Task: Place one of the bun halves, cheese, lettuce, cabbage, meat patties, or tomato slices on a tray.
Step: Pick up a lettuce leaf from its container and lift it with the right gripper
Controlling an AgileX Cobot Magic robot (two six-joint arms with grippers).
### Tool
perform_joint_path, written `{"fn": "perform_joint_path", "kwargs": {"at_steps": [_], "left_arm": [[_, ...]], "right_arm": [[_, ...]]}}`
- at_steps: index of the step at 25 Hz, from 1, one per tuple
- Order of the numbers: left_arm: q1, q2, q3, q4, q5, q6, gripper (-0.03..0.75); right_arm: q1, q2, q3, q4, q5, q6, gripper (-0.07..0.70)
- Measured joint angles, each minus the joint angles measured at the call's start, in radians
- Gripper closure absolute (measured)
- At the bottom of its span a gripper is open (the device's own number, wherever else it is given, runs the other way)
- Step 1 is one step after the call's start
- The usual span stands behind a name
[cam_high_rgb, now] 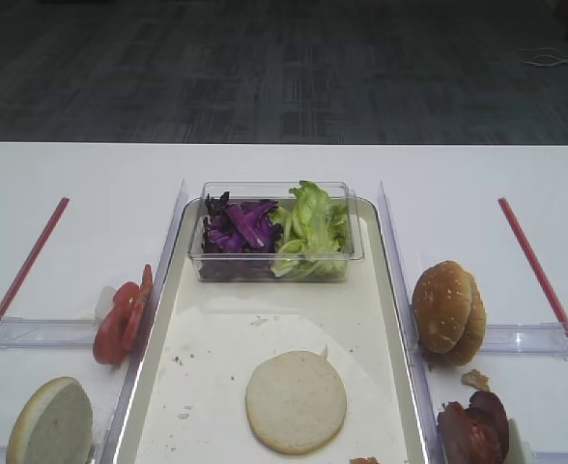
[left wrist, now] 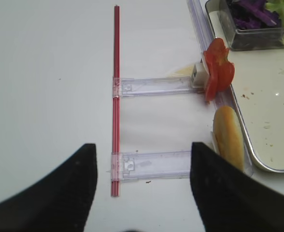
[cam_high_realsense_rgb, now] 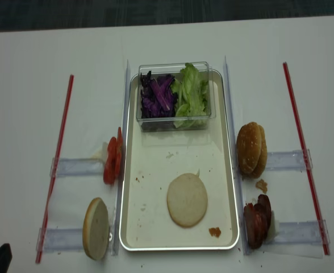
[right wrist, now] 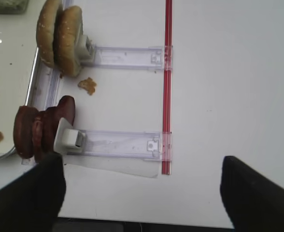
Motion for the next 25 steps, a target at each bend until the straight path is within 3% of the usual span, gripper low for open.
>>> {"fn": "perform_joint_path", "kwargs": {"at_steps": [7,14,25], "left_arm": [[0.000,0.000,0.000,0.000,0.000,0.000,0.315],[0.000,0.000,0.000,0.000,0.000,0.000,0.315],[0.000,0.000,0.000,0.000,0.000,0.000,0.315]], "right_arm": [[0.000,0.202,-0.049,0.027,0.035,0.000,0.003],[0.000,0.383,-0.174,0.058,0.062,-0.001,0.092],[0.000,0.668,-0.366,0.111,0.077,-0.063,0.118]]}}
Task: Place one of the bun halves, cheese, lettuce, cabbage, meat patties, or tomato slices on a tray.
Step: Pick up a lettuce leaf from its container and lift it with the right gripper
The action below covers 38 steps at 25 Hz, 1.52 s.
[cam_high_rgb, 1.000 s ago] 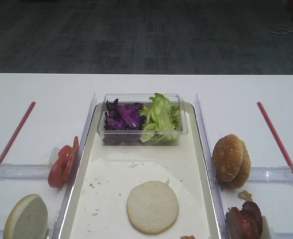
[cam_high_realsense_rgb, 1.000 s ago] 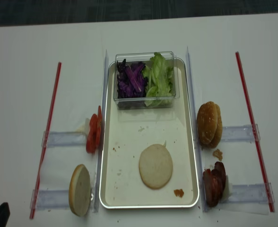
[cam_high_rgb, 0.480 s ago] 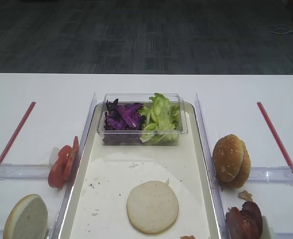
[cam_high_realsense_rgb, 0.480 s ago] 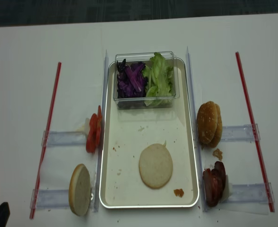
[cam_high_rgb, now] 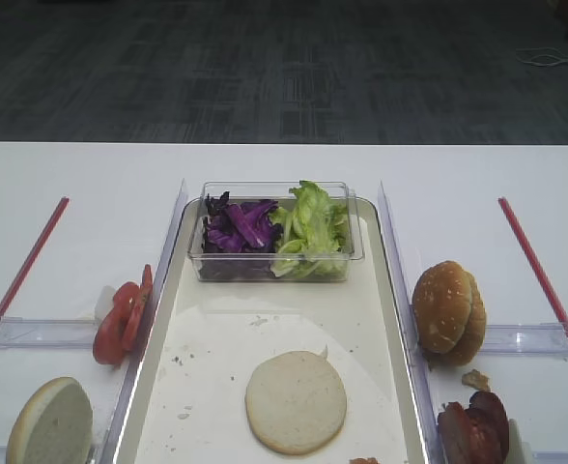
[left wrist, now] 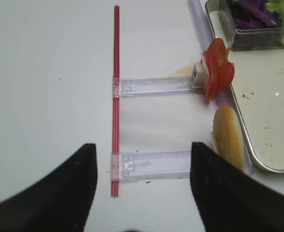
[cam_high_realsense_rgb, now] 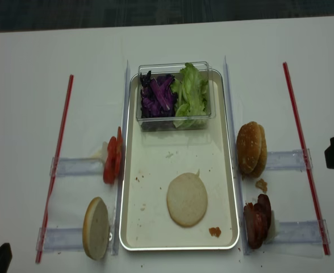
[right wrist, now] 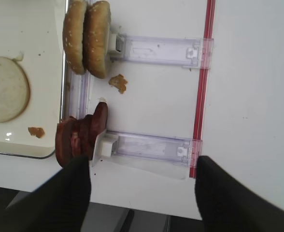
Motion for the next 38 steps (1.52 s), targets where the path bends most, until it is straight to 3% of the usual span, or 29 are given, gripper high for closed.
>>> {"fn": "perform_joint_path", "kwargs": {"at_steps": [18,38], "left_arm": [[0.000,0.000,0.000,0.000,0.000,0.000,0.315],[0.000,0.000,0.000,0.000,0.000,-0.001,0.315]], "right_arm": [[0.000,0.410,-0.254,0.011,-0.006,-0.003,0.153],[0.000,0.786,-0.624,-0.048,-0.009,-0.003,0.170]]}}
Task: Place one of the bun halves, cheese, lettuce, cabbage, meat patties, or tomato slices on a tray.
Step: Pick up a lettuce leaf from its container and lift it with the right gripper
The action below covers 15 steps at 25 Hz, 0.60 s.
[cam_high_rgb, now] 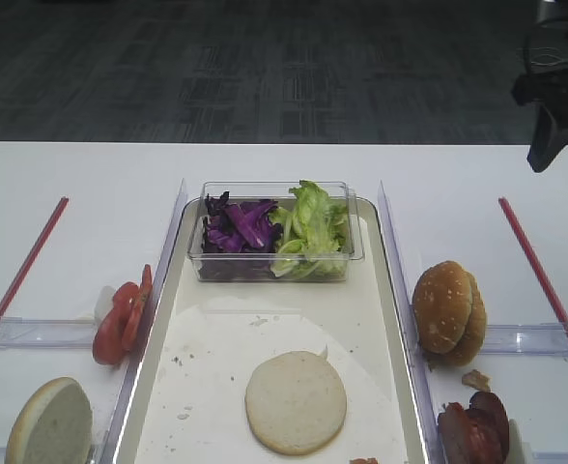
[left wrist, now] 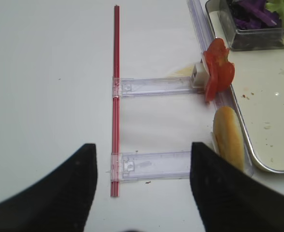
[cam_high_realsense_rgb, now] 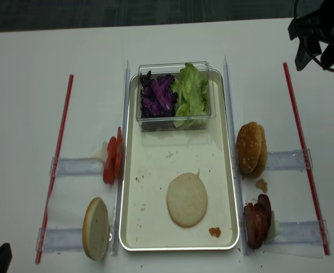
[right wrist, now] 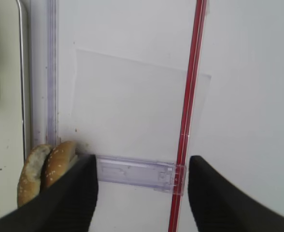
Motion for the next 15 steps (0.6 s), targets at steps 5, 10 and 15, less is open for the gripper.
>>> {"fn": "perform_joint_path", "kwargs": {"at_steps": [5,10,15], "left_arm": [[0.000,0.000,0.000,0.000,0.000,0.000,0.315],[0.000,0.000,0.000,0.000,0.000,0.000,0.315],[0.000,0.000,0.000,0.000,0.000,0.000,0.315]], "right_arm": [[0.000,0.084,-0.077,-0.004,0.000,0.000,0.170],[0.000,0.163,-0.149,-0.008,0.000,0.000,0.170],[0.000,0.203,-0.189,-0.016,-0.002,0.000,0.170]]}}
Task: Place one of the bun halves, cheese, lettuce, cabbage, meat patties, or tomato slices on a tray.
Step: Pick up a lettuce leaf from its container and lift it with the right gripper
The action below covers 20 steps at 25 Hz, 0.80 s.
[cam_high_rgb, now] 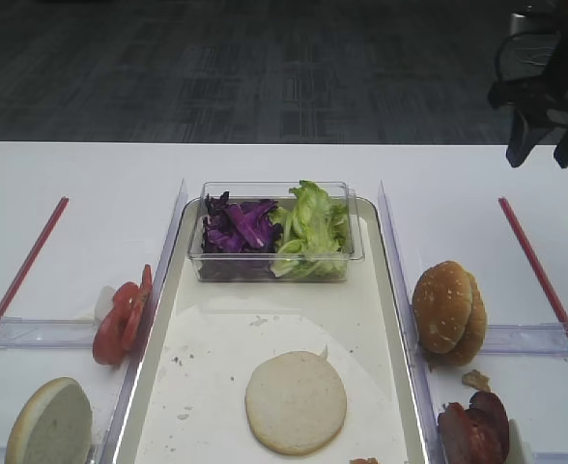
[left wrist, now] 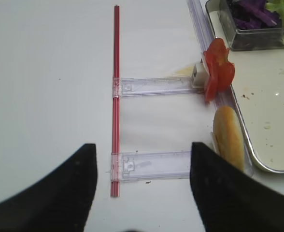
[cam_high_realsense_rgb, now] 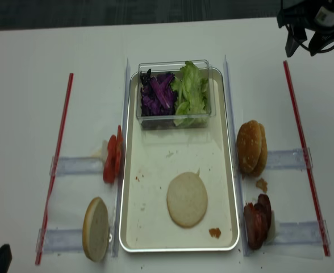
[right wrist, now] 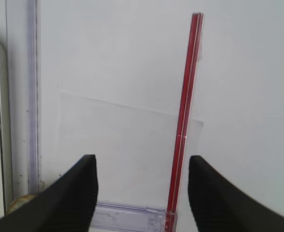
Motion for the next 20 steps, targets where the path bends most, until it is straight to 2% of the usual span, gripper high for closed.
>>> {"fn": "perform_joint_path", "kwargs": {"at_steps": [13,15,20], "left_arm": [[0.000,0.000,0.000,0.000,0.000,-0.001,0.315],[0.000,0.000,0.000,0.000,0.000,-0.001,0.315],[0.000,0.000,0.000,-0.002,0.000,-0.001,0.315]], "right_arm": [[0.013,0.032,-0.026,-0.033,0.000,0.000,0.170],[0.046,0.032,-0.026,-0.047,0.000,0.007,0.170],[0.190,0.032,-0.033,-0.089,0.000,0.055,0.170]]}}
